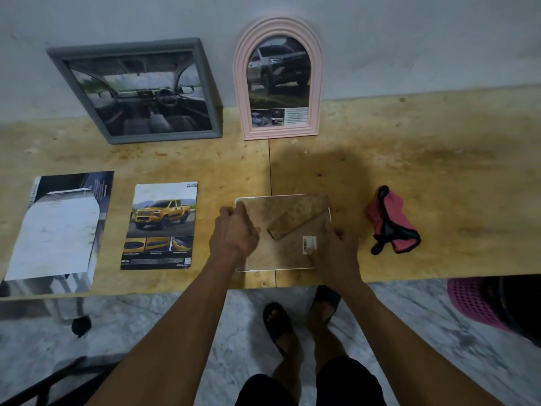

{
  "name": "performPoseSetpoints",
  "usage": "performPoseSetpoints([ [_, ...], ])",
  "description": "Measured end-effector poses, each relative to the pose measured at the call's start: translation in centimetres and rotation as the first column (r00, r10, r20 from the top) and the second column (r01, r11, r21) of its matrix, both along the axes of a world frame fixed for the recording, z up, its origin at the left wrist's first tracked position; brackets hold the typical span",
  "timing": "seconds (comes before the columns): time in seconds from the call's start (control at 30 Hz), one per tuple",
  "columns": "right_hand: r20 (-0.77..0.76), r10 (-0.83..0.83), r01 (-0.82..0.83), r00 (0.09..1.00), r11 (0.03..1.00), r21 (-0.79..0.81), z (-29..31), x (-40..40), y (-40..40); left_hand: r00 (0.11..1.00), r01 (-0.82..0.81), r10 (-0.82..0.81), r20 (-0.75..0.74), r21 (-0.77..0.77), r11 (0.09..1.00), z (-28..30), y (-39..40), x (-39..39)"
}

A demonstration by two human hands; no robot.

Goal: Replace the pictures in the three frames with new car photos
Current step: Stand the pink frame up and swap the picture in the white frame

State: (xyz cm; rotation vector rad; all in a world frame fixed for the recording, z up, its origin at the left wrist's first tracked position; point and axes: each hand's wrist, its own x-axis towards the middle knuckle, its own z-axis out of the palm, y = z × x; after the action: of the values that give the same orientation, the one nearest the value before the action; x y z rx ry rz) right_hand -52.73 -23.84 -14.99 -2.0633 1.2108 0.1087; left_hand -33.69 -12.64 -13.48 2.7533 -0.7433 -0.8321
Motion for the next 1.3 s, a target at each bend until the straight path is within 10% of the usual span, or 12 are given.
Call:
performPoseSetpoints([
  [0.73,-0.009,0.004,-0.004,1.0,1.0,-0.006,0.3,0.1,-0.6,0.842,-0.497,0.438,-0.313,-0.136,0.857,0.8,-1.8,3.6],
  [1.3,0.034,0.027,-0.029,0.999,0.997,0.069,1.3,-0.6,-1.3,0.778,-0.548,0.461,-0.428,-0.102,0.83,-0.4,3.5,0.5],
])
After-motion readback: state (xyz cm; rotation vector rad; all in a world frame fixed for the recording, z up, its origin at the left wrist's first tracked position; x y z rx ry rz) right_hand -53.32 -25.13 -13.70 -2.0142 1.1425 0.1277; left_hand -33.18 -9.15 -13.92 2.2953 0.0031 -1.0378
